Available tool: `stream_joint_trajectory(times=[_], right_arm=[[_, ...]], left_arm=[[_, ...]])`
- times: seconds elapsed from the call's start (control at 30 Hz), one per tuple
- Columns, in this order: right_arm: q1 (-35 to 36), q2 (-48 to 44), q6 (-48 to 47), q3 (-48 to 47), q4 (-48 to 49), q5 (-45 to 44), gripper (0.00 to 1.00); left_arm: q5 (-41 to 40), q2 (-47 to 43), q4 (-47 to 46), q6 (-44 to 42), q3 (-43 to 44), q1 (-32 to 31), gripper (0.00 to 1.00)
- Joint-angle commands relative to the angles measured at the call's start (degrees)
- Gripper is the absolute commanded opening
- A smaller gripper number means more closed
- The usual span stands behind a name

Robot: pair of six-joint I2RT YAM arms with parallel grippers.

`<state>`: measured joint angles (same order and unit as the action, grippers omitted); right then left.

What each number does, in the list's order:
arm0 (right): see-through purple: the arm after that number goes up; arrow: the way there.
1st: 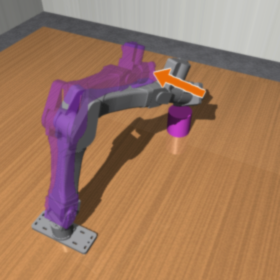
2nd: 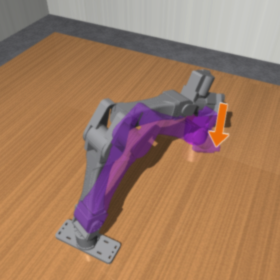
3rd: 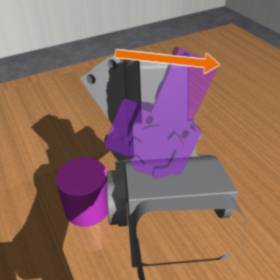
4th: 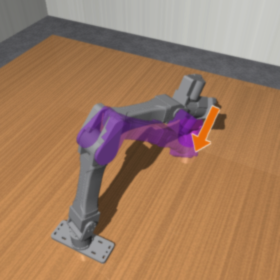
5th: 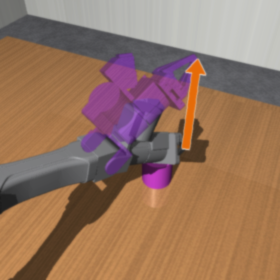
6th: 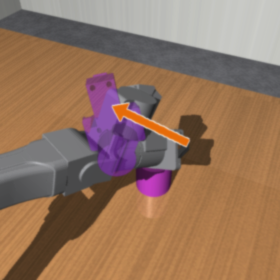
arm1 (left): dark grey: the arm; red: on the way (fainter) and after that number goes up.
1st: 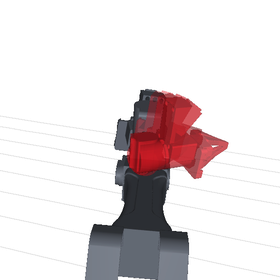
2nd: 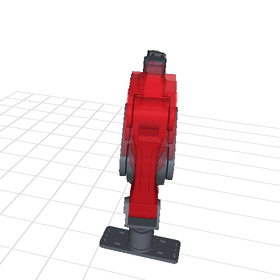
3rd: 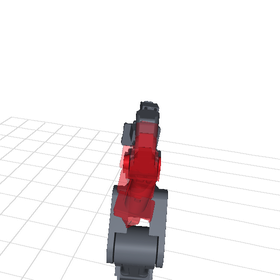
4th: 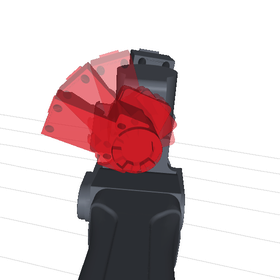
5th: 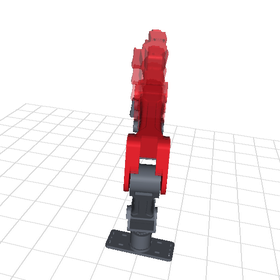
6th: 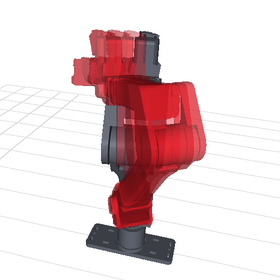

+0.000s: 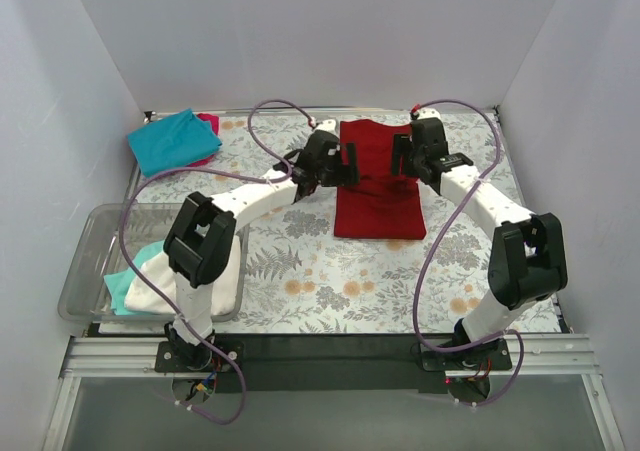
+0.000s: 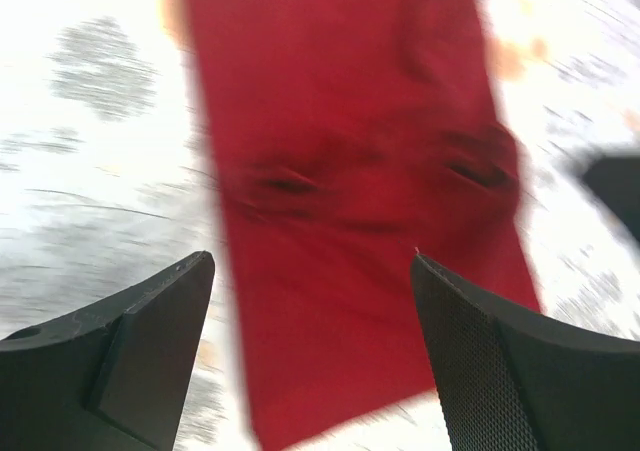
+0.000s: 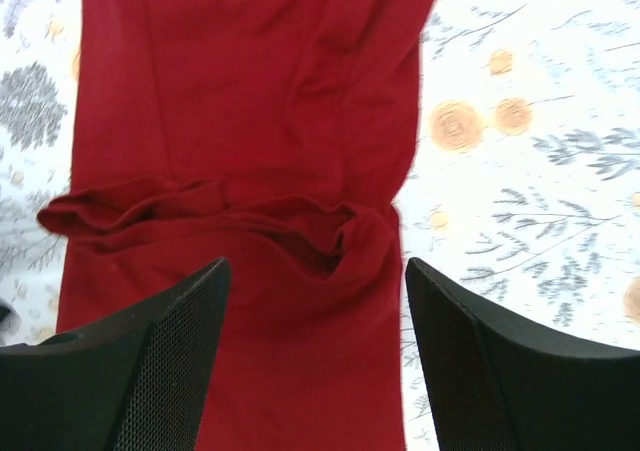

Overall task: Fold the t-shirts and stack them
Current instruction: Fold the tshirt

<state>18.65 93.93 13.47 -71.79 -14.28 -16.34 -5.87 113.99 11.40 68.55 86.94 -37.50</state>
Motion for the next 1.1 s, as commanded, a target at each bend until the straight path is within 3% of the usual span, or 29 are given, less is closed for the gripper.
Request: stream_joint_trajectory(times=[0.0,0.23,0.6,1.07], right_arm=[[0.07,-0.15,-0.38,4.01,2.41,7.88,0.64],[-0.02,0.90,0.15,5.78,5.41,15.89,0.63],[0.33,3.36,0.41,6.31,6.29,23.01,0.62],[3.49,10.74,1.47,4.82,5.23,16.60,0.62]], left_arm=[[1.73,-4.57,-7.17,-0.44,-5.10,-5.47,0.73],[8.76,-0.36,-17.01,1.84,-10.38,-8.91,0.73],[9.56,4.92,-22.21,3.43,-18.28,-9.96,0.73],[7.10,2.55,-25.28,6.85,-30.32,-14.18,0.73]])
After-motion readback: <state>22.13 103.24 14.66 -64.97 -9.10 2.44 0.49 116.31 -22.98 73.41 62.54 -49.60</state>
